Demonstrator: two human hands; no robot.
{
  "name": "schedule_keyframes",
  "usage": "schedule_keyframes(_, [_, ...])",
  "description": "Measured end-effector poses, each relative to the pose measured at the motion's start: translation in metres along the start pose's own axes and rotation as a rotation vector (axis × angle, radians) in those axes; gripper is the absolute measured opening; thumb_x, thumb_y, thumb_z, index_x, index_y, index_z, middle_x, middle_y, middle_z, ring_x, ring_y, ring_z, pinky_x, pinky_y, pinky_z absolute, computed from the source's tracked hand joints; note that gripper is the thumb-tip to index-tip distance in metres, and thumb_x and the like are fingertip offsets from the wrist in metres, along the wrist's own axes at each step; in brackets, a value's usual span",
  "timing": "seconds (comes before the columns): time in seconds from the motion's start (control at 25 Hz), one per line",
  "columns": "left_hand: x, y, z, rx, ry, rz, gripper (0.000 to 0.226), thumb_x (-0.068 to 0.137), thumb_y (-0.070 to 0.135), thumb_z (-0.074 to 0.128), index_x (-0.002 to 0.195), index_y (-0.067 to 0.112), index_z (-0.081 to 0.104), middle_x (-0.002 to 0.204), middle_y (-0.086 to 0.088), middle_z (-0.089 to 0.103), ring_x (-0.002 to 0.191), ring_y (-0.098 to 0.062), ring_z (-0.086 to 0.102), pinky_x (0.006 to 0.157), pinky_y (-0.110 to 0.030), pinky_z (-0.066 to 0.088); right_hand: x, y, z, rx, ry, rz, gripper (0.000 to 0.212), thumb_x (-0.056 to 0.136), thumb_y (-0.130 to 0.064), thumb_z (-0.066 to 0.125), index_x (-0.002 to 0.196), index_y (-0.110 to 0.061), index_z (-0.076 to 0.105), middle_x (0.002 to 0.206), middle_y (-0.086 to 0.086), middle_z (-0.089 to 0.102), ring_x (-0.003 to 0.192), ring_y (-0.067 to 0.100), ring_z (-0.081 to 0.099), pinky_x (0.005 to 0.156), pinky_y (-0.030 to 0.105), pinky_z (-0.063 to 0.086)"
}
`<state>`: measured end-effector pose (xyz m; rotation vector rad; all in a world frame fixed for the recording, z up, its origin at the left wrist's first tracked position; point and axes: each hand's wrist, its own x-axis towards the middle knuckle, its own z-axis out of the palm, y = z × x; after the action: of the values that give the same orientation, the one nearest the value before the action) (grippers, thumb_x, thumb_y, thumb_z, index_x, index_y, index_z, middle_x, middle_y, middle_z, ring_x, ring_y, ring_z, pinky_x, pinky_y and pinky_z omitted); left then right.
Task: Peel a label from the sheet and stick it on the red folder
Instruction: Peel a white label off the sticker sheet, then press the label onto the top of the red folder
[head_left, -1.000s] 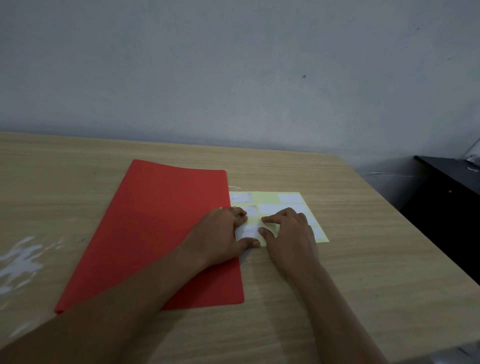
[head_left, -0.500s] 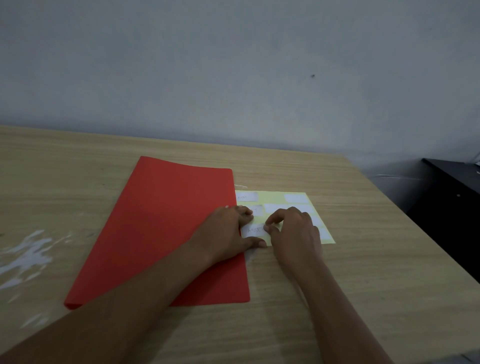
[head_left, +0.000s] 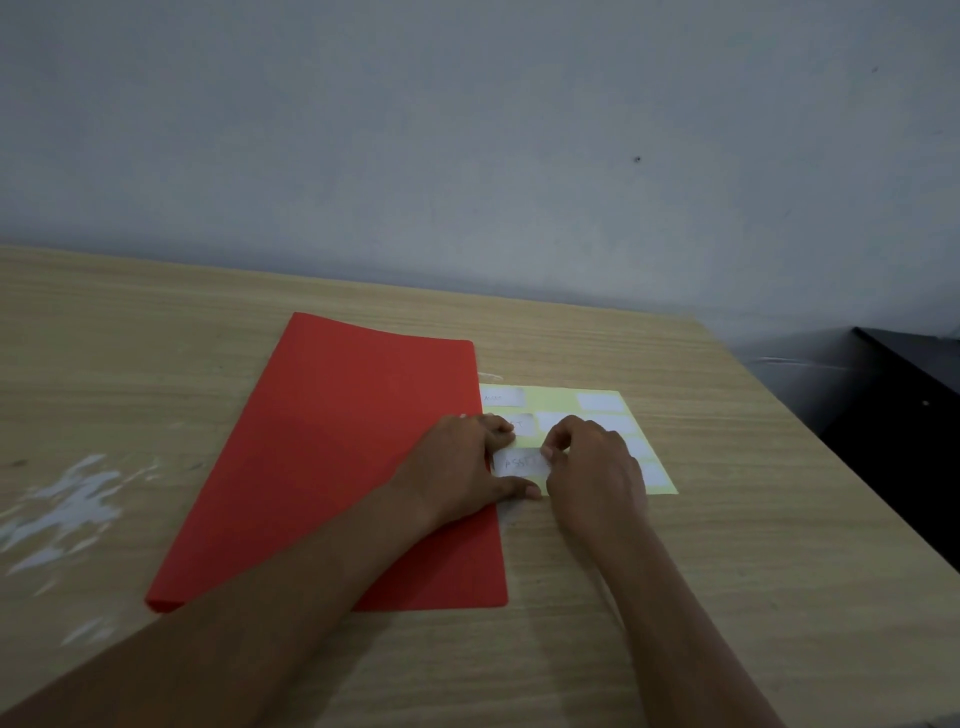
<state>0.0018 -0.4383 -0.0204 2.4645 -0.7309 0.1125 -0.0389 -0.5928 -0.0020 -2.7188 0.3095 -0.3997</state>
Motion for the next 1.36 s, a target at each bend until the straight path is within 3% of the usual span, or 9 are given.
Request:
schedule_keyframes(0.16, [0.001,-0.001,0.0,-0.045,0.02,-0.031,0.084,0.064,0.068,0.073,0.13,0.017,0.063,0.143,0.007,0.054,0.13,-0.007,0.05,0.108,-0.023,0.035,-0.004,0.002,-0.004,0.055,0.039,-0.004,0.015,0.091,-0.01,0.051,0.088,-0.023,0.057,0.083,-0.008,0.063,0.082,0.017,0.056,0.068,0.036,0.046])
schedule_keyframes(0.28, [0.004,-0.002,0.001,-0.084,0.017,-0.048,0.071,0.059,0.072,0.072,0.102,0.016,0.076,0.138,0.011,0.058,0.121,-0.002,0.055,0.097,-0.02,0.042,-0.002,0.006,-0.01,0.133,0.038,0.035,0.012,0.096,-0.016,0.05,0.09,-0.024,0.057,0.079,-0.009,0.061,0.073,0.01,0.055,0.06,0.031,0.041])
schedule_keyframes(0.52, [0.005,0.004,-0.014,-0.329,0.161,-0.112,0.058,0.07,0.059,0.075,0.114,0.021,0.074,0.128,0.004,0.066,0.122,-0.001,0.057,0.104,-0.024,0.045,0.017,0.004,-0.02,0.271,0.004,0.087,0.011,0.095,-0.019,0.053,0.087,-0.025,0.058,0.085,-0.011,0.064,0.077,0.013,0.059,0.067,0.034,0.044])
schedule_keyframes(0.68, [0.01,0.0,-0.031,-0.394,0.312,-0.187,0.038,0.08,0.052,0.07,0.099,0.021,0.08,0.108,0.003,0.075,0.097,0.0,0.069,0.082,-0.018,0.051,0.031,-0.017,-0.019,0.277,0.006,0.052,0.013,0.091,-0.014,0.053,0.086,-0.025,0.059,0.084,-0.011,0.063,0.076,0.008,0.058,0.068,0.035,0.048])
schedule_keyframes(0.84, [0.021,-0.028,-0.039,-0.362,0.387,-0.358,0.022,0.083,0.037,0.072,0.089,0.018,0.081,0.084,0.002,0.079,0.078,-0.008,0.071,0.072,-0.019,0.048,0.05,-0.04,-0.004,0.341,-0.016,0.044,0.009,0.091,-0.015,0.055,0.089,-0.023,0.06,0.088,-0.009,0.063,0.08,0.011,0.059,0.071,0.035,0.049])
schedule_keyframes(1.04, [0.025,-0.055,-0.041,-0.305,0.374,-0.435,0.019,0.082,0.032,0.071,0.076,0.015,0.079,0.073,0.0,0.076,0.065,-0.012,0.067,0.066,-0.024,0.049,0.068,-0.054,0.026,0.387,-0.058,0.023,0.006,0.093,-0.016,0.058,0.09,-0.017,0.062,0.09,-0.004,0.065,0.08,0.012,0.058,0.065,0.029,0.042])
schedule_keyframes(1.2, [0.034,-0.059,-0.048,-0.232,0.357,-0.426,0.019,0.082,0.028,0.069,0.075,0.014,0.079,0.071,-0.002,0.075,0.066,-0.015,0.067,0.064,-0.027,0.049,0.08,-0.058,0.041,0.426,-0.062,0.049,0.003,0.092,-0.017,0.061,0.09,-0.018,0.063,0.09,-0.002,0.067,0.083,0.017,0.065,0.067,0.03,0.051])
schedule_keyframes(1.36, [0.056,-0.064,-0.055,-0.152,0.349,-0.444,0.015,0.077,0.026,0.068,0.076,0.016,0.079,0.075,-0.002,0.075,0.073,-0.018,0.068,0.063,-0.029,0.051,0.088,-0.064,0.05,0.504,-0.027,0.077,0.008,0.09,-0.015,0.062,0.095,-0.021,0.06,0.087,0.001,0.068,0.081,0.018,0.065,0.062,0.028,0.044])
